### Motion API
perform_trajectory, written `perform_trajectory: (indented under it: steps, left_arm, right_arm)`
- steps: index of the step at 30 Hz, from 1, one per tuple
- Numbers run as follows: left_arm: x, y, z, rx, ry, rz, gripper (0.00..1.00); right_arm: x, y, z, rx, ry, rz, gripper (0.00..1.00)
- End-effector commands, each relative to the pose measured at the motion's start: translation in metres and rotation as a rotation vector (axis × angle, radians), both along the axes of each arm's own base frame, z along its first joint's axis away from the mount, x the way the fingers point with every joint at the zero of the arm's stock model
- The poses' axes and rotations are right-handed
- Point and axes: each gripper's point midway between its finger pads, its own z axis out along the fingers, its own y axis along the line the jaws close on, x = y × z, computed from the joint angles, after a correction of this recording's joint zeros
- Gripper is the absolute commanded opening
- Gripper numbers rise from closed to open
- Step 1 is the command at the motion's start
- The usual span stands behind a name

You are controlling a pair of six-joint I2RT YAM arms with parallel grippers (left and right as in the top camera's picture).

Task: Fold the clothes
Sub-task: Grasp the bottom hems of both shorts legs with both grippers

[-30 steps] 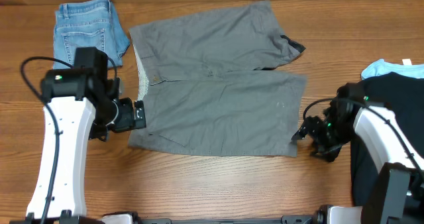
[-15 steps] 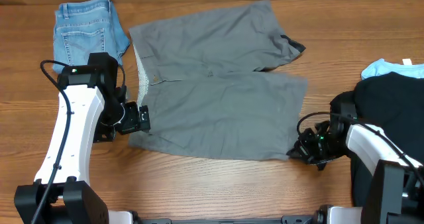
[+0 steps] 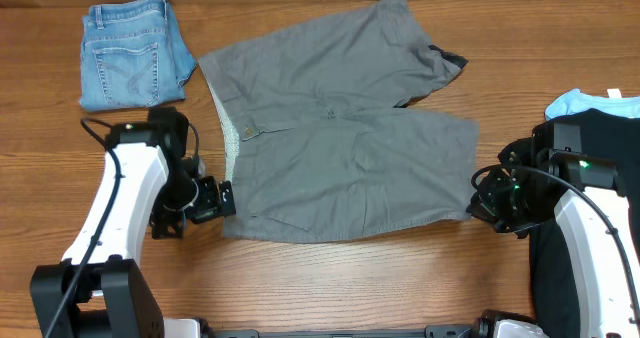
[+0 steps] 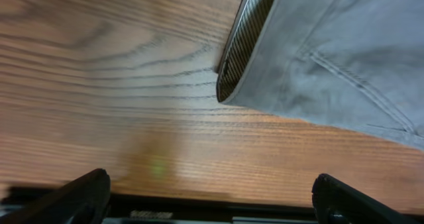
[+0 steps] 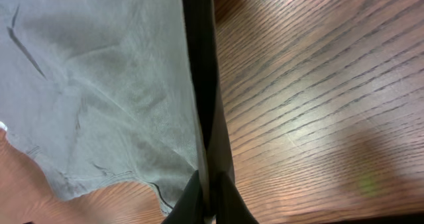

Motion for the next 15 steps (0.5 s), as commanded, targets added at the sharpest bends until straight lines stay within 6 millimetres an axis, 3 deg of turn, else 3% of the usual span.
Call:
perform_trajectory:
  steps: [1,9,15]
  left_arm:
    - [-0.014,-0.010,-0.016,-0.034,0.048,0.076,0.96]
    - [-0.013,-0.010,-0.062,-0.010,-0.018,0.197,0.74]
    - [-0.006,-0.022,-0.071,-0.072,-0.053,0.253,0.66]
  right_arm:
    - [0.003,-0.007,0.004,-0.033,-0.020,-0.004,0.04]
    - [0.006,-0.008,0.004,-0.036,-0.033,0.000,0.04]
    - [0.009,-0.008,0.004,-0.038,-0.043,0.000,0.04]
